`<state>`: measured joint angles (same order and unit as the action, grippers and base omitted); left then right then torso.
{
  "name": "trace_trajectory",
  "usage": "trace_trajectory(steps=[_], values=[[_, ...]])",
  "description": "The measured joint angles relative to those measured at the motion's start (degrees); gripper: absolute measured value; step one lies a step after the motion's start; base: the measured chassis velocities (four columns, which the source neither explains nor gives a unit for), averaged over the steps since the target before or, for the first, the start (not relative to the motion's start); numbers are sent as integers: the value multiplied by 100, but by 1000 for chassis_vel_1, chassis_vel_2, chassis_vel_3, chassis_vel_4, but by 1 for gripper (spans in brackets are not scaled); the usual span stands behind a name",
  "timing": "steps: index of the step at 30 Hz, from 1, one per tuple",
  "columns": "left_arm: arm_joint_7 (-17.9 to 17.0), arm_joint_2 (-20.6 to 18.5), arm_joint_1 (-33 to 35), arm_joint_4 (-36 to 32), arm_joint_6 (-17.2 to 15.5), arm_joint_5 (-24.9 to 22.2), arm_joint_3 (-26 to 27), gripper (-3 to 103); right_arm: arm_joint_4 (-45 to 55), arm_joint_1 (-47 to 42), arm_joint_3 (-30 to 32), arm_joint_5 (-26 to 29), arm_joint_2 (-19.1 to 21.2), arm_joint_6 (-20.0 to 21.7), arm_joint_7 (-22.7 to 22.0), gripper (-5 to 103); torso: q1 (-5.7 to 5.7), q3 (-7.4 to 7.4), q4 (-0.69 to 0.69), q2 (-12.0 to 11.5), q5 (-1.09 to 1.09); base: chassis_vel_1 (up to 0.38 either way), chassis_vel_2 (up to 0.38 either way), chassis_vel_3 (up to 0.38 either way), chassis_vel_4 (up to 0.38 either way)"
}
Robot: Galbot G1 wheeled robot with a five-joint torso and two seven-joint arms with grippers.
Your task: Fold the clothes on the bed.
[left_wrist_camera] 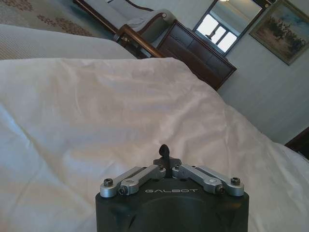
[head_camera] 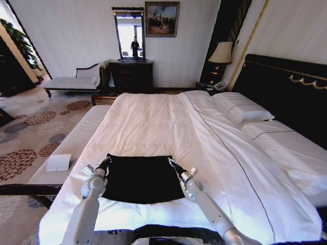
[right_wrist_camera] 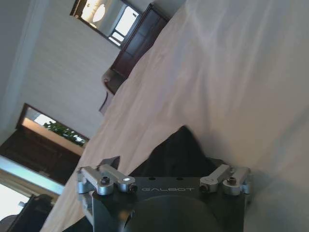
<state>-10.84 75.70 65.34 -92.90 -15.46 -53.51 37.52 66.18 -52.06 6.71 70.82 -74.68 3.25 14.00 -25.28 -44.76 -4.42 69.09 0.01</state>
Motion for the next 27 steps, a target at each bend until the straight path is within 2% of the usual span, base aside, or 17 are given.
trace_trajectory(steps=[1,4,7,8,9,10,13,15,19,21,25,27], values=[[0,0,0,0,0,0,0,1,0,0,0,0,0,0,0,92,0,0,0,0,0,0,0,0,0],[-1,-35,20,-2,0,1,16,1,75,-15,5,-29,-36,-11,-16,76,0,0,0,0,0,0,0,0,0],[17,-47,34,-10,0,2,23,1,94,-18,23,-58,-34,-69,-63,76,0,0,0,0,0,0,0,0,0],[31,-48,39,-13,1,3,23,1,106,-18,33,-60,-29,-98,-92,65,0,0,1,0,0,0,0,0,0],[41,-47,43,-13,3,9,23,1,121,-18,44,-58,-24,-130,-126,59,0,0,0,0,-1,0,0,0,0],[41,-47,43,-13,3,9,23,1,121,-18,44,-58,-24,-130,-126,59,0,0,0,0,-1,0,0,0,0],[54,-30,49,-13,13,24,13,1,161,-2,76,-46,-12,-236,-221,43,0,0,0,0,-1,0,0,0,0],[54,-21,50,-13,15,24,9,1,175,3,83,-40,-12,-268,-238,43,0,0,1,0,-1,0,0,0,0],[44,59,48,-51,16,25,-20,1,293,-24,91,-6,-41,-355,-294,21,0,0,1,0,-1,0,0,0,0],[42,72,45,-53,16,25,-27,1,306,-38,88,-20,-46,-358,-294,21,0,0,1,0,-1,0,0,0,0],[37,86,30,-52,16,25,-46,1,345,-106,86,-94,-54,-390,-257,2,0,0,0,0,-1,0,0,0,0],[37,78,27,-52,16,24,-44,1,378,-121,93,-105,-45,-423,-226,1,0,0,1,0,-1,0,0,0,0]])
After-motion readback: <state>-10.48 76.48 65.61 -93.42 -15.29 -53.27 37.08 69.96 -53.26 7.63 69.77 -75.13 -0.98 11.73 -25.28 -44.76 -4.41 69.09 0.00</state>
